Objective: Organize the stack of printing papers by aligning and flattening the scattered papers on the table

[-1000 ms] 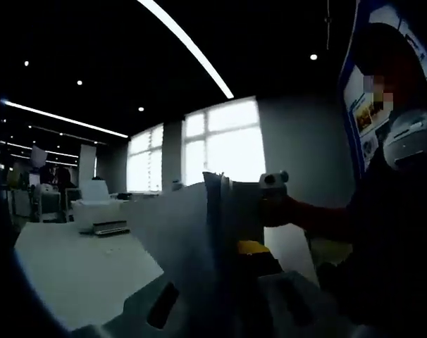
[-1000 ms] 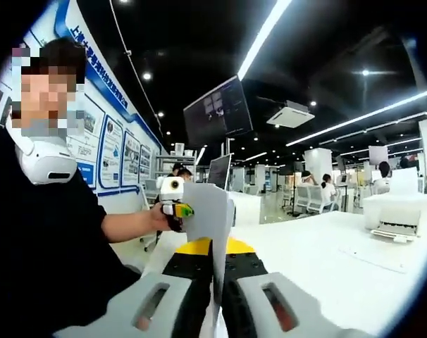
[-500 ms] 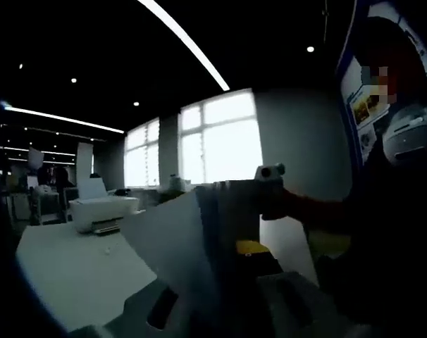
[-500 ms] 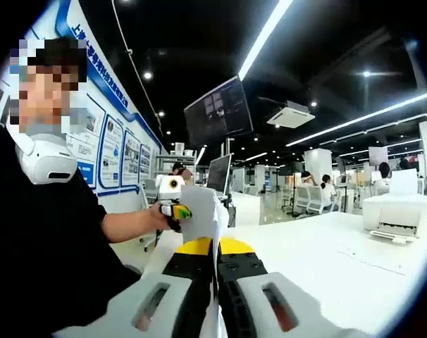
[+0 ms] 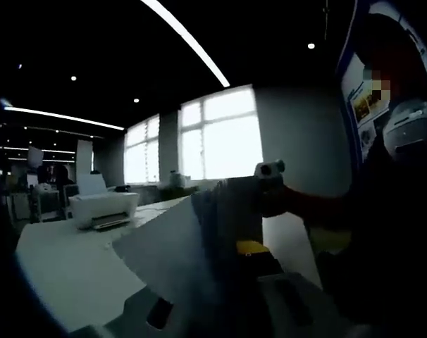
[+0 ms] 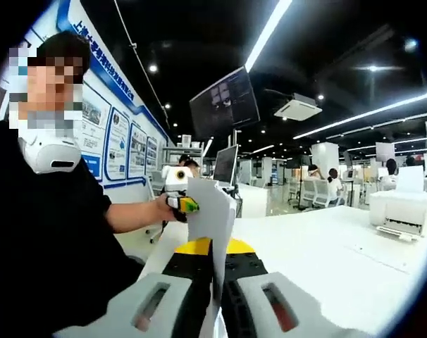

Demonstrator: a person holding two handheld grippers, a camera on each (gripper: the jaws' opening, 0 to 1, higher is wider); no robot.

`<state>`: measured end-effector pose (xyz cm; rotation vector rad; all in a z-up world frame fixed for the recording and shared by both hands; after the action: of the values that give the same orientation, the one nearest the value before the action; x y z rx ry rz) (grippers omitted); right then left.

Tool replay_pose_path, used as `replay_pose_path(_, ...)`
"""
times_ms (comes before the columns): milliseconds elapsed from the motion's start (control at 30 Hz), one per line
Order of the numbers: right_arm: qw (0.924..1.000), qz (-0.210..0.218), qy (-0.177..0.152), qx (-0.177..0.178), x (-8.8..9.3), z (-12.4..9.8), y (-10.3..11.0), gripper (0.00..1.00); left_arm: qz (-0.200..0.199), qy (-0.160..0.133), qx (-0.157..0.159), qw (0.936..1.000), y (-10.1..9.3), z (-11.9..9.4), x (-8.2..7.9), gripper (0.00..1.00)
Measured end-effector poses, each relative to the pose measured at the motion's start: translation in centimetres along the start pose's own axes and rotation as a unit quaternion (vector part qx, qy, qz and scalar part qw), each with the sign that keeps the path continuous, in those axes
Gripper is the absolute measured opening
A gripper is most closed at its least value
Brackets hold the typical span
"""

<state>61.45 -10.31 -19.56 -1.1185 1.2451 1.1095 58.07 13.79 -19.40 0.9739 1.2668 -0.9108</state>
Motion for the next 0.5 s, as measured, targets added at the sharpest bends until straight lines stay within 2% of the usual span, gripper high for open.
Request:
replay_pose_path(133,1.0,-0.001,0.0,-0.001,-0.1,0.1,0.1,0.0,0.004,-0.003,-0.006,1.0,0.0,0.1,-0.2,0.05)
replay_pose_path(200,0.9999,-0.005,0.011,0.007,-0.3,0.2,0.1,0.01,0.011,-0.005,-0.007,0.9999,-0.2,0.2,-0.5,0.05)
replay_pose_path(233,0.9997,-0.01,0.017,0.015,-0.5,0.0,0.0,0.08,0.017,-0.005,-0.009,0.9998,-0.3,0.2,-0.8,0.05)
replay_pose_path(267,0.999,-0.024,0.025,0.027,-0.7,-0.2,-0.3,0.21,0.024,-0.004,-0.012,0.9996,-0.3,0.2,-1.1,0.05)
replay_pose_path(300,0.9984,-0.034,0.028,0.035,-1.0,-0.3,-0.5,0.29,0.031,-0.002,-0.015,0.9994,-0.3,0.1,-1.4,0.05)
replay_pose_path(333,0.9968,-0.053,0.04,0.043,-1.6,-0.6,-0.5,0.33,0.034,0.003,-0.015,0.9993,-0.1,0.0,-1.8,0.05)
replay_pose_path(400,0.9937,-0.075,0.071,0.044,-2.5,-1.0,-0.4,0.34,0.046,0.013,-0.013,0.9988,-0.1,-0.1,-2.4,0.05)
replay_pose_path(500,0.986,-0.11,0.115,0.051,-3.5,-1.3,-0.3,0.39,0.086,0.052,-0.006,0.9949,-0.6,0.1,-3.6,0.04)
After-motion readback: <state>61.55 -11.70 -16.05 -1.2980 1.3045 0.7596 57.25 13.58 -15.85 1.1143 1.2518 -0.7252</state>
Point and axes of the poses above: the point that each gripper's makers call its tool centre point, and the gripper's own axes: z roughly forward along the fingers, y roughly to its left, x roughly out of its underside, the point moved 5 cm from there along -z, roughly backward along the fingers
